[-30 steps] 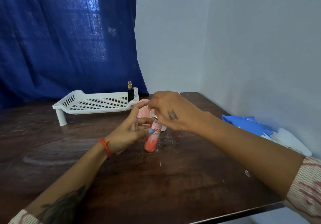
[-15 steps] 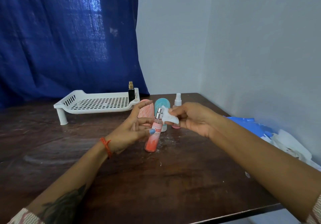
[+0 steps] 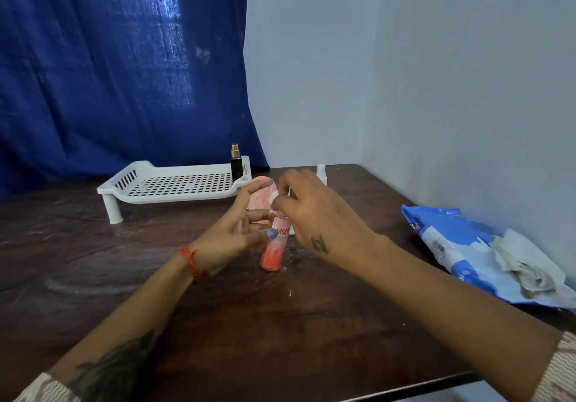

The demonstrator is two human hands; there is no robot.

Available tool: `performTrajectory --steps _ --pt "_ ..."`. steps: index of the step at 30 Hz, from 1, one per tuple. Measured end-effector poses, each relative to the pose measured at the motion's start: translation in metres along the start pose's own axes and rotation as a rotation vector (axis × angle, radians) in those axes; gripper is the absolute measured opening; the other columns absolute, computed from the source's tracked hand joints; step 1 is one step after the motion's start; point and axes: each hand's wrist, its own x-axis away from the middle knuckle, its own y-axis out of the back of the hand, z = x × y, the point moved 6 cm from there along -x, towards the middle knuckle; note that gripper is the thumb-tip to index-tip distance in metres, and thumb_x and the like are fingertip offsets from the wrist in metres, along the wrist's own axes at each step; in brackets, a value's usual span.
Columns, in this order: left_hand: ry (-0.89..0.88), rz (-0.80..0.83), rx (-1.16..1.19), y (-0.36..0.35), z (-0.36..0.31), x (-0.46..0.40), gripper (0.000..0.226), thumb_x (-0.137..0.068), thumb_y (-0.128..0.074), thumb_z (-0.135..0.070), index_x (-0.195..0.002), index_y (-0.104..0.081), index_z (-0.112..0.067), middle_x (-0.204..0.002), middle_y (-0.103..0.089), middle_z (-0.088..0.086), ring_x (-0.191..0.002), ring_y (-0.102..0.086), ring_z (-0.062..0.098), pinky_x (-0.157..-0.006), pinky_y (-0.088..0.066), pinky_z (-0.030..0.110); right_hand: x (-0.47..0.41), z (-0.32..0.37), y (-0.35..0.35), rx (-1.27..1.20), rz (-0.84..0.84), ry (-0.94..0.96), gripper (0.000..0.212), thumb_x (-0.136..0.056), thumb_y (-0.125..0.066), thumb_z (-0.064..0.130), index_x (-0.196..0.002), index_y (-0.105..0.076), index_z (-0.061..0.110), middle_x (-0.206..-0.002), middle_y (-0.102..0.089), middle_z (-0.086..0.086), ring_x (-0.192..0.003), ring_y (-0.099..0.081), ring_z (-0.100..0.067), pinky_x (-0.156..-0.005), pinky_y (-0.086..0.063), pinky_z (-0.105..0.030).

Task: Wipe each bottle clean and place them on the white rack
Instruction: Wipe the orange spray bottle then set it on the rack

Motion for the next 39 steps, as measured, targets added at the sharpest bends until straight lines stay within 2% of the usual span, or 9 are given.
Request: performTrajectory --steps 8,13,18,21,25,28,31,35,39 --pt "0.021 -0.021 -0.003 0.001 0.0 0.0 0.081 -0.082 -0.059 0.008 -0.139 -0.023 -0.037 -0.128 -0.057 0.019 -0.108 -0.063 0.03 -0.092 -0.051 0.047 0.022 -0.014 -0.005 -0.051 -0.083 -0.043 0.027 -0.061 -0.083 -0.001 -0.085 -0.07 -0.002 -0.089 -0.064 -0.017 -0.078 -0.062 -0.027 -0.065 -0.056 -0.033" --pt "0.031 -0.006 0.012 0.001 0.0 0.001 0.08 -0.078 -0.064 0.001 -0.134 -0.028 -0.042 -0.128 -0.058 0.016 -0.108 -0.064 0.028 -0.092 -0.051 0.047 0.026 -0.029 -0.013 -0.108 -0.088 -0.149 0.023 -0.065 -0.081 0.0 -0.085 -0.071 0.0 -0.088 -0.063 -0.013 -0.077 -0.062 -0.022 -0.071 -0.054 -0.027" --pt "0.041 0.005 0.021 0.002 0.002 0.0 0.081 -0.076 -0.065 -0.001 -0.135 -0.027 -0.042 -0.127 -0.059 0.016 -0.109 -0.063 0.029 -0.093 -0.05 0.047 0.03 -0.048 -0.017 -0.294 -0.144 -0.442 0.015 -0.08 -0.07 0.009 -0.094 -0.073 0.009 -0.098 -0.062 -0.007 -0.083 -0.055 -0.008 -0.075 -0.049 -0.015" --pt "0.045 0.018 0.027 0.002 0.002 0.001 0.08 -0.078 -0.068 -0.003 -0.135 -0.028 -0.041 -0.127 -0.059 0.015 -0.11 -0.063 0.029 -0.091 -0.052 0.043 0.039 -0.057 -0.024 -0.297 -0.009 -0.593 0.021 -0.086 -0.064 0.017 -0.106 -0.071 0.016 -0.11 -0.06 -0.003 -0.091 -0.05 -0.005 -0.078 -0.037 -0.008" --pt "0.057 0.011 0.02 0.001 0.001 0.001 0.076 -0.079 -0.061 0.001 -0.133 -0.029 -0.041 -0.126 -0.06 0.012 -0.109 -0.064 0.026 -0.088 -0.054 0.039 0.056 -0.044 -0.041 -0.26 0.323 -0.48 0.028 -0.088 -0.057 0.018 -0.115 -0.065 0.017 -0.115 -0.055 -0.002 -0.101 -0.052 -0.012 -0.083 -0.037 -0.014" --pt "0.063 0.005 0.013 0.003 0.001 0.002 0.077 -0.075 -0.064 -0.003 -0.133 -0.029 -0.04 -0.125 -0.061 0.011 -0.109 -0.064 0.024 -0.088 -0.054 0.038 0.063 -0.036 -0.046 -0.26 0.433 -0.416 0.03 -0.086 -0.06 0.021 -0.116 -0.063 0.015 -0.111 -0.057 -0.002 -0.099 -0.054 -0.014 -0.078 -0.041 -0.019" --pt "0.065 0.012 0.021 0.003 0.0 0.002 0.081 -0.072 -0.065 -0.006 -0.136 -0.027 -0.037 -0.127 -0.06 0.012 -0.111 -0.063 0.025 -0.09 -0.053 0.04 0.055 -0.042 -0.037 -0.348 0.407 -0.463 0.044 -0.081 -0.068 0.029 -0.122 -0.055 0.022 -0.114 -0.059 0.001 -0.101 -0.056 -0.013 -0.08 -0.042 -0.02" --pt "0.062 0.027 0.022 0.004 0.003 0.001 0.081 -0.076 -0.067 -0.005 -0.139 -0.026 -0.036 -0.127 -0.059 0.013 -0.112 -0.062 0.027 -0.092 -0.052 0.041 0.026 -0.047 -0.008 -0.605 0.198 -0.465 0.069 -0.069 -0.08 0.026 -0.126 -0.041 0.028 -0.121 -0.053 0.003 -0.098 -0.056 -0.009 -0.08 -0.052 -0.022" --pt "0.06 0.038 0.018 0.003 0.004 0.0 0.081 -0.075 -0.065 -0.005 -0.14 -0.025 -0.033 -0.125 -0.062 0.013 -0.112 -0.062 0.027 -0.092 -0.052 0.039 -0.002 -0.033 -0.004 -0.614 0.313 -0.27 0.066 -0.068 -0.079 0.016 -0.124 -0.046 0.024 -0.118 -0.054 0.006 -0.101 -0.052 -0.006 -0.081 -0.05 -0.022"
